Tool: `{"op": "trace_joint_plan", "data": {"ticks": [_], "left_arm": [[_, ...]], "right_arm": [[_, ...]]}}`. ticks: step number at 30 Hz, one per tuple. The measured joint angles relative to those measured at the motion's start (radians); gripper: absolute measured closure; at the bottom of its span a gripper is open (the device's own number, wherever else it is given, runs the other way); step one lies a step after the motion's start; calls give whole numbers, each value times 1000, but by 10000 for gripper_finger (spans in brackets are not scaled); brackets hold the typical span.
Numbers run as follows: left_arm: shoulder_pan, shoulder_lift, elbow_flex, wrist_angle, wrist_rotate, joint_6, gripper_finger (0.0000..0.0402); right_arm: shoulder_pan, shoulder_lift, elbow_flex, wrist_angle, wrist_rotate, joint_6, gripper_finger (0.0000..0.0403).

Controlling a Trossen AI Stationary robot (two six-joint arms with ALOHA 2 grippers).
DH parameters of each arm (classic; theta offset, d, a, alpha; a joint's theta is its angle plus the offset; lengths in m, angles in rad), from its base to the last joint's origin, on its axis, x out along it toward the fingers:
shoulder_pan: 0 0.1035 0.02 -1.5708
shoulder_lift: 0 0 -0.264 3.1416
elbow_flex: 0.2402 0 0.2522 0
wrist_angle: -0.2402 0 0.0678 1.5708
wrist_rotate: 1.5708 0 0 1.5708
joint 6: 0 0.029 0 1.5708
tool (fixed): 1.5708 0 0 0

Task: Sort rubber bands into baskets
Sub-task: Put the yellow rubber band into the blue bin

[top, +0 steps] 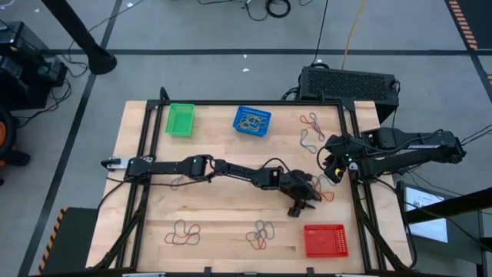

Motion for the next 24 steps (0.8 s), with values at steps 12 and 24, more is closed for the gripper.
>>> {"op": "trace_joint_plan", "data": {"ticks": [12, 24], "left_arm": [[5, -2, 0, -24, -9, 3, 278], [7, -26, -5, -58, -20, 36, 397]], "right_arm": [[0, 0, 0, 0, 0, -3, 319], [0, 0, 0, 0, 0, -11, 319]]}}
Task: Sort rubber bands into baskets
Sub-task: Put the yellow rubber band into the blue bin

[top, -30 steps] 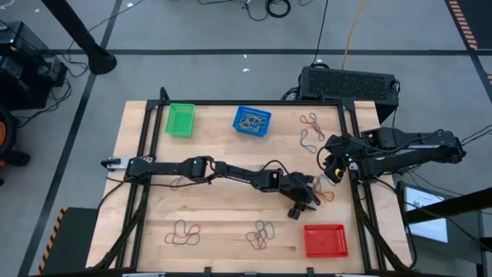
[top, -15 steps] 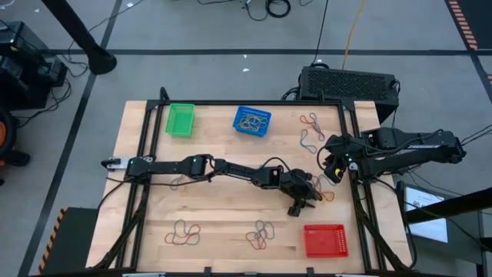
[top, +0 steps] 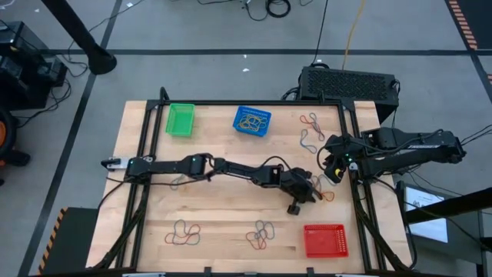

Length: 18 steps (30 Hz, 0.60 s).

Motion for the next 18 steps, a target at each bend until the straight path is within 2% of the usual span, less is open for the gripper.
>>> {"op": "trace_joint_plan", "data": {"ticks": [9, 18], "left_arm": [[2, -183, 0, -222, 3, 81, 399], [3, -357, -1, -628, 3, 157, 400]], "right_arm": [[0, -1, 0, 12, 0, -53, 319], [0, -1, 1, 55, 31, -97, 319]]}}
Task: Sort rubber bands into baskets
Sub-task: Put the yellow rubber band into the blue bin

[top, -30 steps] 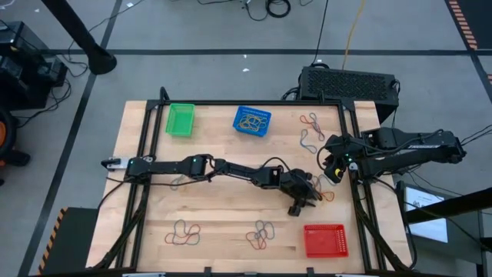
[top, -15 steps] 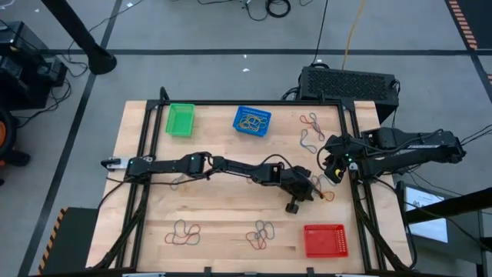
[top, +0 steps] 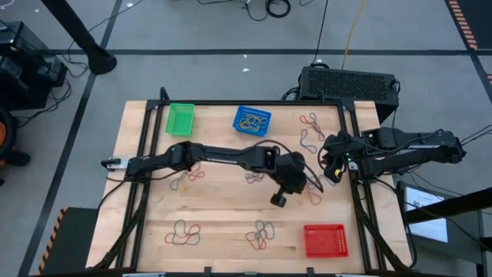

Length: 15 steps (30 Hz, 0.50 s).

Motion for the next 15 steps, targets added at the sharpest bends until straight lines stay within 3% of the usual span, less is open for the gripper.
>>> {"op": "trace_joint_plan", "data": {"ticks": [4, 15], "left_arm": [[3, -54, 1, -124, -41, 7, 400], [6, -157, 1, -245, -179, 26, 400]], "right_arm": [[0, 0, 0, 1, 39, -1, 319], [0, -2, 0, 4, 51, -9, 319]]}}
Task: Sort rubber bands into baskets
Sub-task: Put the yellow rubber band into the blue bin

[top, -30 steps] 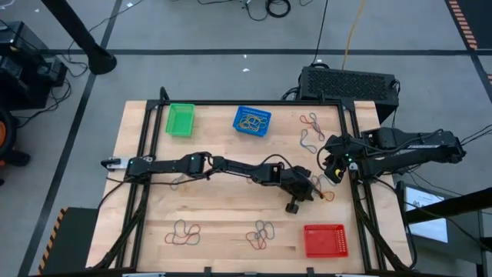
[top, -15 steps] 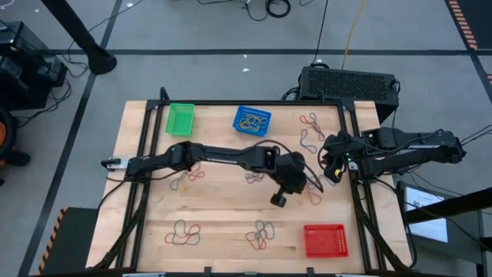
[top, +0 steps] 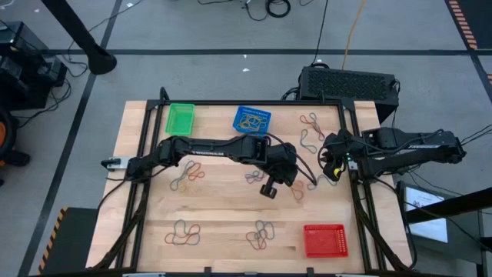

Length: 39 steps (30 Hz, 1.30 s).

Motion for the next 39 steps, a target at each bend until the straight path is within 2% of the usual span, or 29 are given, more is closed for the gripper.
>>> {"op": "trace_joint_plan", "data": {"ticks": [4, 7, 12, 19, 22, 30, 39], "left_arm": [[12, -10, 1, 2, 0, 14, 400], [19, -12, 0, -21, 0, 22, 400], [29, -17, 0, -65, 1, 26, 400], [30, -16, -5, -110, 27, 52, 400], [30, -15, -6, -109, 69, 52, 400], [30, 10, -6, -114, 72, 60, 400], [30, 26, -6, -116, 72, 60, 400]], "right_arm": [[0, 0, 0, 25, -7, 2, 319], [0, -1, -18, 76, -56, 11, 319], [6, 0, -146, 200, -146, 17, 319], [70, 5, -403, 611, -238, -15, 319], [97, 30, -487, 773, -232, -38, 319], [168, 153, -552, 980, -196, -78, 319], [249, 394, -548, 1212, -196, -212, 319]]}}
